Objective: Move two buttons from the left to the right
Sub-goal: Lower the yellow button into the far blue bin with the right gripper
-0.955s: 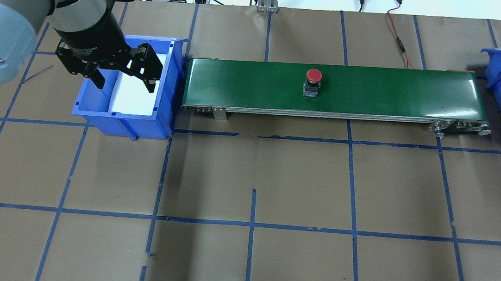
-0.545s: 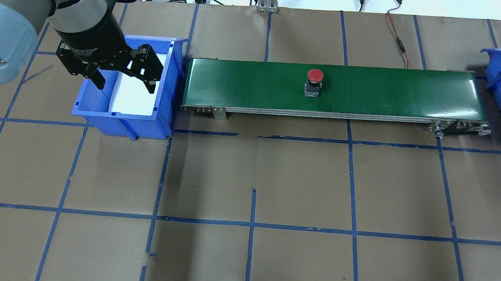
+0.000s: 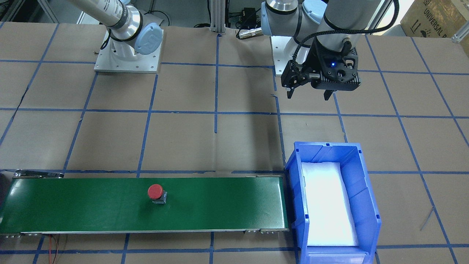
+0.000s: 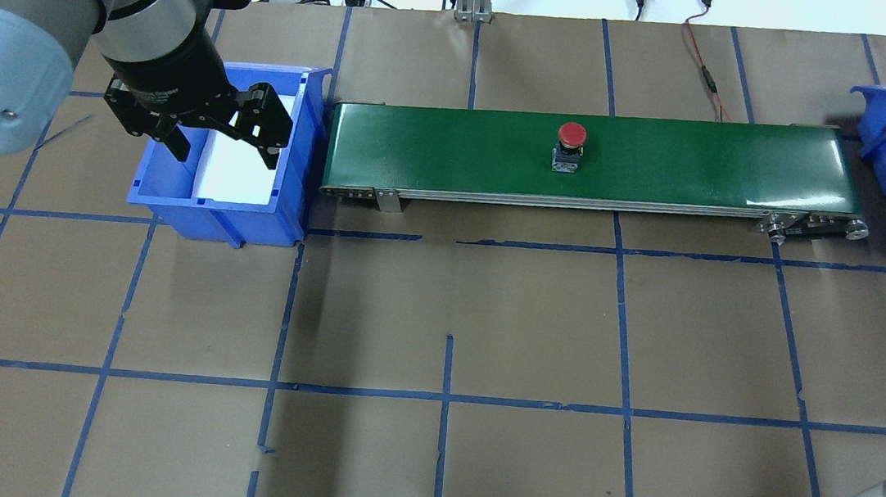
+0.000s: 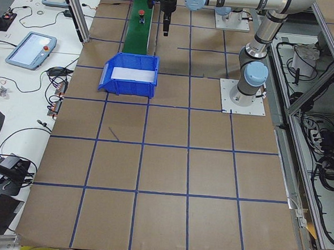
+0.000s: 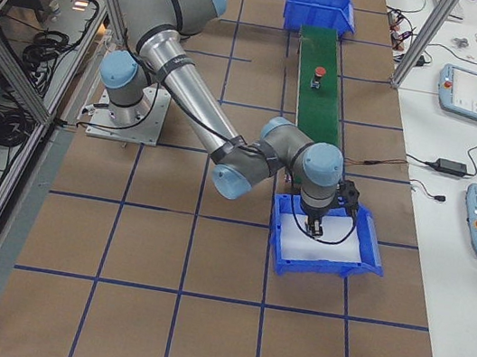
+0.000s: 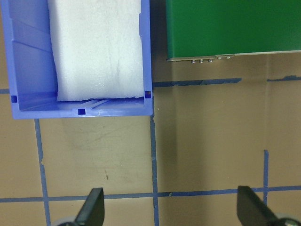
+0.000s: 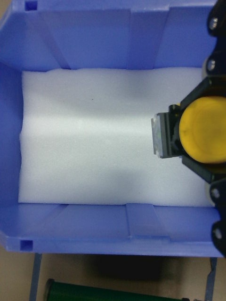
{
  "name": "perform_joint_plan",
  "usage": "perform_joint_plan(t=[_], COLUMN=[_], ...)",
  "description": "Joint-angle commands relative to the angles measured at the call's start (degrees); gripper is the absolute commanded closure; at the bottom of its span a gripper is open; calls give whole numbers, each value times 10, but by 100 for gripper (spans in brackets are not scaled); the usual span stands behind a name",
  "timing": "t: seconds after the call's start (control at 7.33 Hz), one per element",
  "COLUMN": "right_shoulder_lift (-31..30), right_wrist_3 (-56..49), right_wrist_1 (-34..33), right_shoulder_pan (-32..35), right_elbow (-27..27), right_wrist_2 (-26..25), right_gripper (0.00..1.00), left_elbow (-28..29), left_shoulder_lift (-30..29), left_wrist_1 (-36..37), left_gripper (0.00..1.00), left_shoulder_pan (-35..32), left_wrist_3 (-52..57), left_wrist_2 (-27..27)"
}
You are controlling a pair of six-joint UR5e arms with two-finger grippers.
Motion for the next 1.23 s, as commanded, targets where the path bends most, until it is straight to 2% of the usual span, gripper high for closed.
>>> perform_joint_plan(t=[0.0, 0.27, 0.41, 0.55, 0.68, 1.09], right_shoulder_lift=[24, 27, 27, 27, 25, -38], right_wrist_3=[-1, 0, 1, 5, 5, 5], right_wrist_1=[-3, -4, -4, -4, -4, 5], right_shoulder_pan=[0, 0, 0, 0, 0, 0], right_elbow=[5, 6, 9, 8, 6, 7], right_wrist_2=[-5, -8, -8, -9, -10, -43], right_gripper=[76, 76, 68, 47, 15, 14], left_elbow=[-1, -7, -7, -7, -7, -7], left_shoulder_lift=[0, 0, 0, 0, 0, 0], left_wrist_1=[0, 2, 3, 3, 4, 3], left_gripper=[0, 0, 0, 0, 0, 0], left_shoulder_pan=[0, 0, -1, -1, 0, 0], left_wrist_3=[0, 1, 1, 1, 1, 0], left_wrist_2=[-1, 0, 0, 0, 0, 0])
